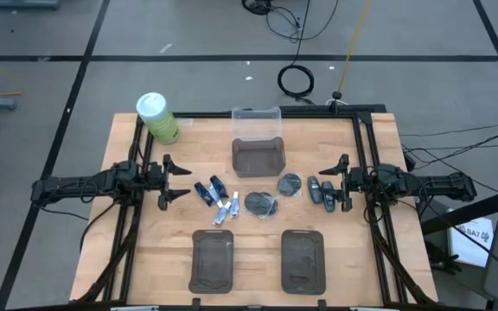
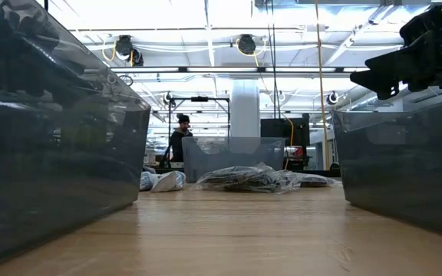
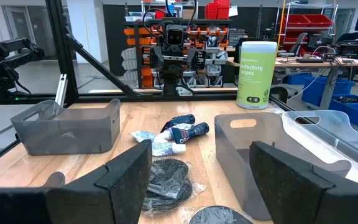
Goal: Pick & Place Travel size toiletries
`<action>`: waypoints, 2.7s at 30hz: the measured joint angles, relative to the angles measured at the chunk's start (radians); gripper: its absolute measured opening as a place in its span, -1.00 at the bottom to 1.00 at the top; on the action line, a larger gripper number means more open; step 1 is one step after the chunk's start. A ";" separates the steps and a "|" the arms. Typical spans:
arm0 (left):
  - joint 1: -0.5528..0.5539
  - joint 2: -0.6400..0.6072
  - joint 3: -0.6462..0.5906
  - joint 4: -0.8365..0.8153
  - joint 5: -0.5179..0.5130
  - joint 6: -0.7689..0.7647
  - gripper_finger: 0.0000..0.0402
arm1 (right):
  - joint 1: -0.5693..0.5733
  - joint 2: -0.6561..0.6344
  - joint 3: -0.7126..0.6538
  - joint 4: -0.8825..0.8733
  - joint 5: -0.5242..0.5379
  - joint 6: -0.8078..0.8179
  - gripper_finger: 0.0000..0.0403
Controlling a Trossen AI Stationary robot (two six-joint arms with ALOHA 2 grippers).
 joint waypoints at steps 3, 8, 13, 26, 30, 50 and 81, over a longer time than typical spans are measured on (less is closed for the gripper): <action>0.000 0.000 0.000 0.000 0.000 0.000 0.52 | 0.000 0.000 0.000 0.000 0.000 0.000 0.29; 0.000 0.000 0.000 0.000 0.000 0.000 0.52 | 0.000 0.000 0.000 0.008 0.002 -0.013 0.29; 0.000 0.000 0.000 0.000 0.000 0.000 0.52 | 0.001 0.004 0.000 0.158 -0.033 0.033 0.29; 0.000 0.000 0.000 0.000 0.000 0.000 0.52 | 0.002 0.006 0.000 0.339 -0.098 0.410 0.29; 0.000 0.000 0.000 0.000 0.000 0.000 0.52 | 0.002 0.006 0.000 0.374 -0.100 0.376 0.29; 0.000 0.000 0.000 0.000 0.000 0.000 0.52 | 0.023 0.194 0.339 -0.021 0.119 0.321 0.29; 0.000 0.000 0.000 0.000 0.000 0.000 0.52 | 0.048 0.948 0.484 -0.782 0.025 1.097 0.29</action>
